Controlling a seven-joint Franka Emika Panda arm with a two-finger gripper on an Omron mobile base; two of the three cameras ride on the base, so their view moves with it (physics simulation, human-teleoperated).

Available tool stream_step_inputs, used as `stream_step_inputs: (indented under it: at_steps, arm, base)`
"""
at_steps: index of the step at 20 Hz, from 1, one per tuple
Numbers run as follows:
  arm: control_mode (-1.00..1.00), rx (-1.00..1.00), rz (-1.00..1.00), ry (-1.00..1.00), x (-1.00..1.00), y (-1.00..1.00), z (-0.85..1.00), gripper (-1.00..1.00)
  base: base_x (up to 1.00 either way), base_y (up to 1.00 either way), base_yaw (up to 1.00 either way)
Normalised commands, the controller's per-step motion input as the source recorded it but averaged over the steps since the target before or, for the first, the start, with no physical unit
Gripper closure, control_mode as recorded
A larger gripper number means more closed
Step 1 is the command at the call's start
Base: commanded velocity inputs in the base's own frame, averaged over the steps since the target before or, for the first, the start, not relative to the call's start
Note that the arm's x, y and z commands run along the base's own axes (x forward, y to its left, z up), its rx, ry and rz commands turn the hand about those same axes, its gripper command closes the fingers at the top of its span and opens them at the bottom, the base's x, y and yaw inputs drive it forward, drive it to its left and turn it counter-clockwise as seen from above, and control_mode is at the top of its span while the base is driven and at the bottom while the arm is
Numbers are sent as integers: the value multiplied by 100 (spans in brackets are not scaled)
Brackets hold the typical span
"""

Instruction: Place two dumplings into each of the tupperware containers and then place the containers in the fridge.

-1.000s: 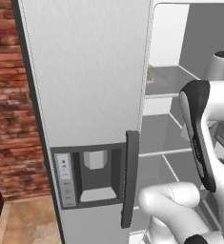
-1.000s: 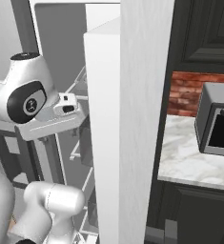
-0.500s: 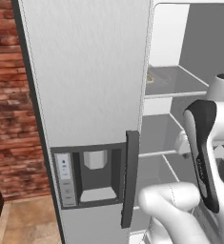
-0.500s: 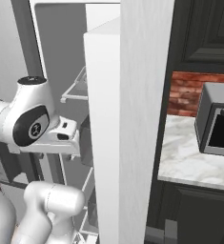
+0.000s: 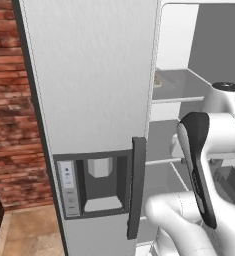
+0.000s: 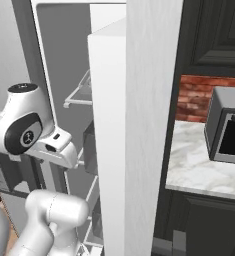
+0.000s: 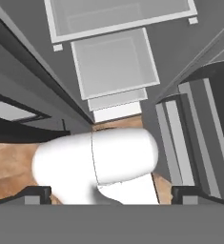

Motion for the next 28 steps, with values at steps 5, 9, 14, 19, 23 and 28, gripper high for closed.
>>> stream_step_inputs:
  at_steps: [5,9,14,19,23,28]
  arm:
    - [-100,0,0,0,23,-3,-6,-100]
    - [-100,0,0,0,-1,0,-4,-100]
    - [100,0,0,0,-9,0,-2,-100]
    - [100,0,0,0,0,0,0,-100]
    - [100,0,0,0,0,0,0,-100]
    - [100,0,0,0,0,0,0,-100]
  base:
    - [0,0,0]
    - [0,0,0]
    - [-76,7,11]
    - [-87,70,59]
    - [-21,8,100]
    - [-16,0,100]
